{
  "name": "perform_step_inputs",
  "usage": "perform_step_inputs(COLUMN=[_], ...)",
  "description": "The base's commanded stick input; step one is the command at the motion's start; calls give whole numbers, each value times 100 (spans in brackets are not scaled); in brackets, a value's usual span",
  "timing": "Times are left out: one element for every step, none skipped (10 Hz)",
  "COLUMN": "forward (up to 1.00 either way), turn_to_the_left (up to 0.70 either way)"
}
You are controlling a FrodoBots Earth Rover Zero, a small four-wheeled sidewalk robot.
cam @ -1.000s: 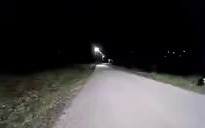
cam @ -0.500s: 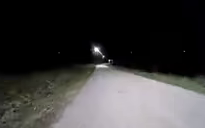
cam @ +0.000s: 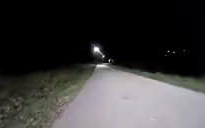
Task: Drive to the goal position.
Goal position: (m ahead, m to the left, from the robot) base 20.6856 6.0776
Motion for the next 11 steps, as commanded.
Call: perform_step_inputs(forward=[2, 3, 3, 2, 2, 2, 2, 2, 2, 2, 2], turn_to_the_left=[-10, -11, -11, -9, -9, -9, -9, -9, -9, -9, -9])
